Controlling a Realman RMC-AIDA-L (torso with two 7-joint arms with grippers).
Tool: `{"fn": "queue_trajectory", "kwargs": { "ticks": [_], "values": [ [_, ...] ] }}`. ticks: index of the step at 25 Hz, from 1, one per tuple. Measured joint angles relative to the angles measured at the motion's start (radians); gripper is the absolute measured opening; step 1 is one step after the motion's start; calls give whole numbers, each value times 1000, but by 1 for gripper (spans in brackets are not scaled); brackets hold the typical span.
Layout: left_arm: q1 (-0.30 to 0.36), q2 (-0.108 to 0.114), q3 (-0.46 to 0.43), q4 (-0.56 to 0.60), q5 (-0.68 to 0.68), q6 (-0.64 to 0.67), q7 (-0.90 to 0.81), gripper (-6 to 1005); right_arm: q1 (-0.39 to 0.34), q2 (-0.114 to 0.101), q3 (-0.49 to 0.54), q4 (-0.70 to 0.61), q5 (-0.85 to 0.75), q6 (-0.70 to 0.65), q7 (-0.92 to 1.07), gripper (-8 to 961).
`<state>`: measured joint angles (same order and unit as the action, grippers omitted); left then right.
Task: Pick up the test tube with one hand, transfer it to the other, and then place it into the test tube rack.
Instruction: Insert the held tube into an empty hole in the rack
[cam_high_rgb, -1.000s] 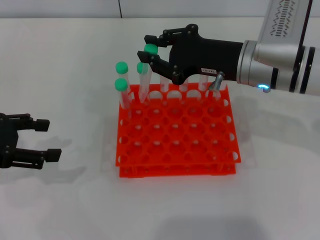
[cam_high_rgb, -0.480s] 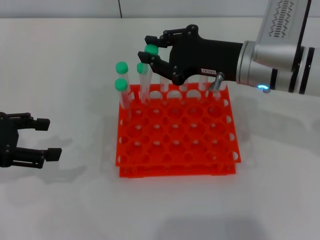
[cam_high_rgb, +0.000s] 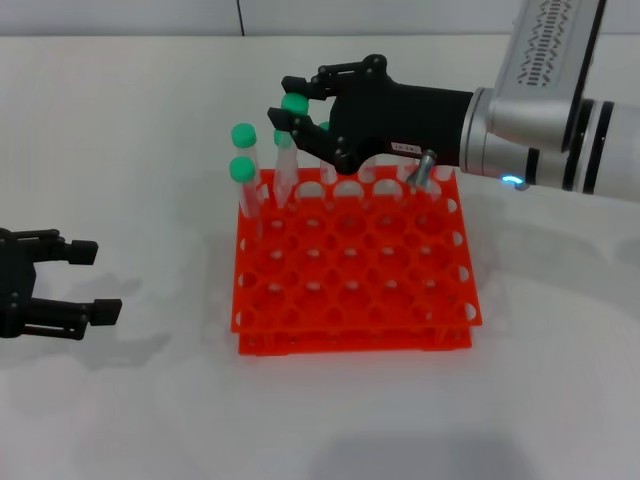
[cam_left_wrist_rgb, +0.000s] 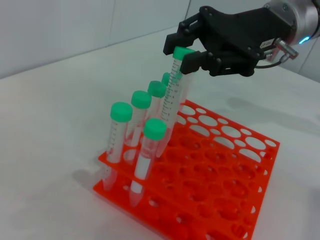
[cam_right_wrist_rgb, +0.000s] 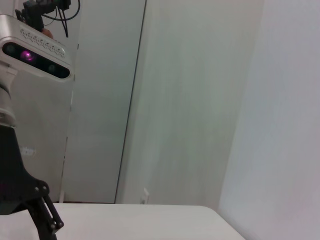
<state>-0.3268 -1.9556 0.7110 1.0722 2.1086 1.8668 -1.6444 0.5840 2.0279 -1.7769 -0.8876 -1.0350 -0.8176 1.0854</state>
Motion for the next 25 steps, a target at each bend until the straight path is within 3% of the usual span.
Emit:
{"fn": "queue_trajectory", "kwargs": {
  "ticks": [25],
  "values": [
    [0, -2, -1, -3, 1, 1, 1, 888, 1, 0, -22, 39, 15, 6, -31, 282]
  ]
}}
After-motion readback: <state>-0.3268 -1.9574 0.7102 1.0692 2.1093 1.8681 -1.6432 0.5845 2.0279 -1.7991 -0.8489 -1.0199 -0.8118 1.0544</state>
